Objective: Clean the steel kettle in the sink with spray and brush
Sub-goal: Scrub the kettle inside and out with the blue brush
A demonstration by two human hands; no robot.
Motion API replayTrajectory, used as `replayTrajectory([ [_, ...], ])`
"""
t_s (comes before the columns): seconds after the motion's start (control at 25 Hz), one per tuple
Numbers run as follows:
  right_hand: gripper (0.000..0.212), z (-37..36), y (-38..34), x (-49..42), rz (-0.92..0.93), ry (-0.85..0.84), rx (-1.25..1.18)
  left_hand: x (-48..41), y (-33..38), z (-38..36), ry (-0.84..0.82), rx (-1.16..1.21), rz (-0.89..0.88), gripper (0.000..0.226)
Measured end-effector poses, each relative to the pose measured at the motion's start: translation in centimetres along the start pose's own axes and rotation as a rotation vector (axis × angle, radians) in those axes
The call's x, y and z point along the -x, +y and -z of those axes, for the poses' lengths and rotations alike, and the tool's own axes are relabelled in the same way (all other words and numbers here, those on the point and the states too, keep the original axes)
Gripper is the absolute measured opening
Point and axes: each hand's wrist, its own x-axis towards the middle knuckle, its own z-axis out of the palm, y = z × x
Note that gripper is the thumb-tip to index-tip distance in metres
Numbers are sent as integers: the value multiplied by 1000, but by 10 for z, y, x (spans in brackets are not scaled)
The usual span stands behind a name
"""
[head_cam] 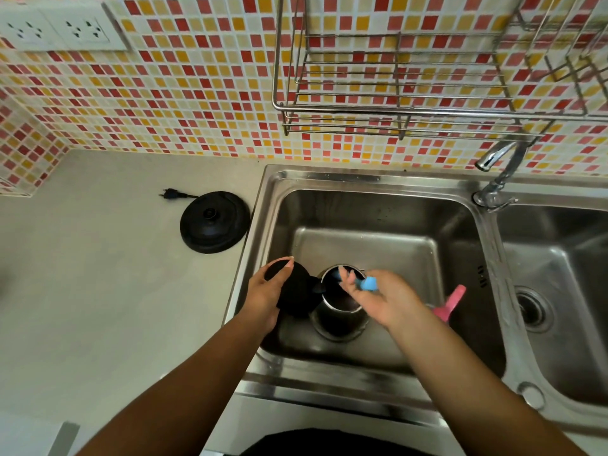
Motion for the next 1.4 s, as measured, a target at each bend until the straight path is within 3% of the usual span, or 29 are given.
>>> replayTrajectory([
  [0.12, 33, 2, 8, -4, 76, 29, 267, -3, 0, 1, -10, 13, 0, 43],
  [0.2, 24, -1, 16, -6, 207, 27, 758, -5, -2, 2, -22, 12, -2, 40],
  [0.28, 24, 0, 9, -3, 499, -62, 1310, -5, -3, 2, -22, 6, -4, 39],
  [0.4, 20, -5, -11, 9, 952, -108, 1418, -5, -3, 0, -8, 21, -25, 35],
  [0.48, 27, -9, -21, 10, 1185, -140, 1461, -5, -3, 0, -14, 23, -10, 39],
  [0.52, 30, -8, -24, 9, 1196, -190, 1442, -4, -3, 0, -15, 23, 0, 39],
  [0.6, 31, -4, -25, 3, 1020, -240, 1203, -4, -2, 0, -12, 24, 11, 38],
  [0.72, 28, 10, -27, -10, 758, -178, 814, -6, -4, 1, -4, 15, -5, 43],
  [0.84, 29, 19, -16, -19, 707, -114, 705, -6, -5, 1, -8, 14, -5, 48],
  [0.96, 42, 4, -23, -9, 740, -117, 808, -4, -4, -1, 3, 27, -9, 37],
  [1.04, 40, -7, -29, -4, 774, -251, 958, -4, -5, -1, 21, 21, -9, 35],
  [1.12, 28, -6, -20, -8, 787, -387, 1245, -5, -5, -1, 27, 19, -7, 40],
  [1.28, 23, 32, 0, -31, 890, -426, 1971, -2, -5, -4, 15, 17, -28, 38],
  [1.4, 22, 23, -13, -12, 1068, -605, 1998, 0, -2, -5, 20, 4, -15, 40],
])
